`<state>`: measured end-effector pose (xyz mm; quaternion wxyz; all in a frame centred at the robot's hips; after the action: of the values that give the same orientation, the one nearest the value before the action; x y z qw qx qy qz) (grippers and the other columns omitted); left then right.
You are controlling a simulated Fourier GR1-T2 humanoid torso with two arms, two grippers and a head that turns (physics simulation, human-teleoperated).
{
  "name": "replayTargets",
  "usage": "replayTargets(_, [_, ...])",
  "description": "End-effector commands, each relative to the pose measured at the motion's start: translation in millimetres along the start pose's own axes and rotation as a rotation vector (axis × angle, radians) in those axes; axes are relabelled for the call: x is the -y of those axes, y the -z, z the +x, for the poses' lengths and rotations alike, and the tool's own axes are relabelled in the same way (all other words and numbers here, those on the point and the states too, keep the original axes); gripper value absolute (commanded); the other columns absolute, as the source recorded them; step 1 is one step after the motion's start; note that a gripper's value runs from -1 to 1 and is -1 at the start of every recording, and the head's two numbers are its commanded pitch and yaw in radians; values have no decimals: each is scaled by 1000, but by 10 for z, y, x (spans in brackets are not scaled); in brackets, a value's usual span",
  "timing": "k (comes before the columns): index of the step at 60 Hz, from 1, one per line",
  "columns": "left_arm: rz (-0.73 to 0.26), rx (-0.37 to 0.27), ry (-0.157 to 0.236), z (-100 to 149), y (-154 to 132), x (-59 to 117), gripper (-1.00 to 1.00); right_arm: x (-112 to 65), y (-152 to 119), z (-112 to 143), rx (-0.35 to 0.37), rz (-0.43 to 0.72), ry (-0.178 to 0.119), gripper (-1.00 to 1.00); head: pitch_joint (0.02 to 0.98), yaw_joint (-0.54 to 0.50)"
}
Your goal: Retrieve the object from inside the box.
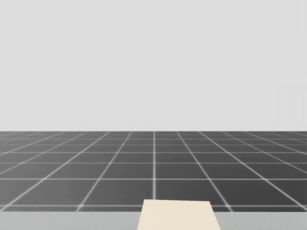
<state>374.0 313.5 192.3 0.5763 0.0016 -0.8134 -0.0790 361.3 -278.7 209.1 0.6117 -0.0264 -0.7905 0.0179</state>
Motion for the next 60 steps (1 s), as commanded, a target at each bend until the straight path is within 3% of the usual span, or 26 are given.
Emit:
replayTargets(1, [0, -3, 0, -9, 8, -4, -1000, -8, -21, -3, -17, -10, -13, -1000, 71, 3])
replayTargets(6, [1, -16, -4, -8, 10, -12, -1000, -8, -16, -2, -12, 21, -6, -1000, 71, 3])
replayTargets(9, [-20, -68, -26, -9, 15, -37, -1000, -4, -13, -17, -27, 35, -17, -1000, 71, 3])
replayTargets(10, [-26, -113, -29, -15, 15, -63, -1000, 1, -15, -28, -47, 42, -20, -1000, 70, 2])
replayTargets(12, [-64, -157, -59, -21, 14, -87, -1000, -14, -19, -33, -73, 57, 15, -1000, 70, 1])
replayTargets(13, [-90, -188, -78, -27, 12, -101, -1000, -25, -25, -41, -92, 71, 16, -1000, 70, 1])
replayTargets(14, [-100, -203, -84, -34, 13, -107, -1000, -31, -30, -46, -98, 77, 6, -1000, 70, 0])
replayTargets(15, [-109, -235, -81, -51, 17, -118, -1000, -45, -44, -55, -101, 74, -28, -1000, 70, -1])
replayTargets(17, [-129, -272, -73, -79, 20, -136, -1000, -48, -64, -56, -121, 161, 19, -1000, 70, -2])
replayTargets(18, [-141, -281, -77, -82, 17, -136, -1000, -57, -69, -59, -127, 174, 20, -1000, 71, -3])
replayTargets(19, [-174, -306, -83, -97, 9, -137, -1000, -58, -66, -69, -131, 157, -41, -1000, 71, -3])
replayTargets(21, [-179, -316, -86, -100, 6, -137, -1000, -60, -72, -74, -132, 164, -27, -1000, 71, -3])
replayTargets(22, [-228, -354, -104, -118, -10, -121, -1000, -51, -74, -80, -131, 211, 4, -1000, 70, -5])
replayTargets(24, [-265, -368, -91, -127, -28, -96, -1000, -44, -77, -83, -121, 235, 13, -1000, 70, -6])
replayTargets(26, [-297, -370, -59, -123, -51, -70, -1000, -37, -79, -86, -101, 267, 9, -1000, 70, -5])
replayTargets(28, [-354, -370, -67, -98, -79, -34, -1000, -39, -91, -85, -93, 297, 34, -1000, 70, -7])
replayTargets(31, [-429, -347, -57, -20, -141, 52, -1000, -50, -112, -58, -60, 345, 13, -1000, 70, -10])
replayTargets(39, [-600, -320, 1, 121, -316, 281, -1000, -108, -205, 0, -33, 421, -3, -1000, 64, -15])
replayTargets(49, [-758, -334, 64, 182, -499, 578, -1000, -177, -299, 31, -14, 516, 9, -1000, 61, -18])
replayTargets(60, [-889, -369, 65, 204, -619, 845, -1000, -178, -338, 11, -11, 555, 27, -1000, 61, -21])
